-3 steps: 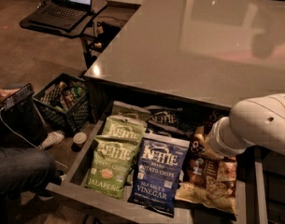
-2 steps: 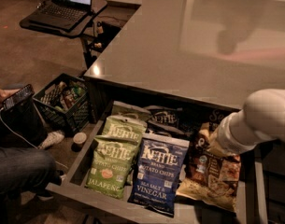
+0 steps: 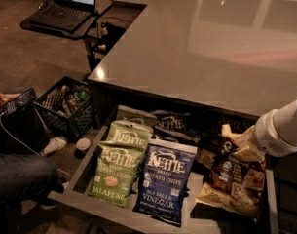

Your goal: Pick brown chip bag from top drawer and place on counter

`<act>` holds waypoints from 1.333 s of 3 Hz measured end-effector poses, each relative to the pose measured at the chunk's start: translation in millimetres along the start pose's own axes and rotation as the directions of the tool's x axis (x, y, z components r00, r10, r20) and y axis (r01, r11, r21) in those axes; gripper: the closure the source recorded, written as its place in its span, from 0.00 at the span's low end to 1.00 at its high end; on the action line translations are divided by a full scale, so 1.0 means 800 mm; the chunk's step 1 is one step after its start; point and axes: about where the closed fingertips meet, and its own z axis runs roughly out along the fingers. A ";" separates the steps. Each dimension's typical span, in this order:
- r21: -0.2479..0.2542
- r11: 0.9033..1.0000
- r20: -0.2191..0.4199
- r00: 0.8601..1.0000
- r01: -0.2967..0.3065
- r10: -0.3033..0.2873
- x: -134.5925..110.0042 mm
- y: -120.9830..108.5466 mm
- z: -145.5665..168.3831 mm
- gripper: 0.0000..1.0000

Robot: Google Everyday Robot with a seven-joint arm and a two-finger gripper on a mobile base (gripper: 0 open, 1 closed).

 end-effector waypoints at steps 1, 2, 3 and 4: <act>-0.030 0.999 0.021 0.999 -0.034 0.035 0.010 0.005 -0.035 1.00; -0.034 0.998 0.024 0.998 -0.060 0.061 0.008 0.008 -0.072 1.00; -0.021 0.996 0.017 0.996 -0.091 0.092 0.000 0.000 -0.103 1.00; 0.000 0.993 0.006 0.993 -0.114 0.114 -0.011 -0.008 -0.128 1.00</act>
Offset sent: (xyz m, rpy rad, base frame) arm -0.0358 -0.0294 0.0844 0.0679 0.0417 -0.0745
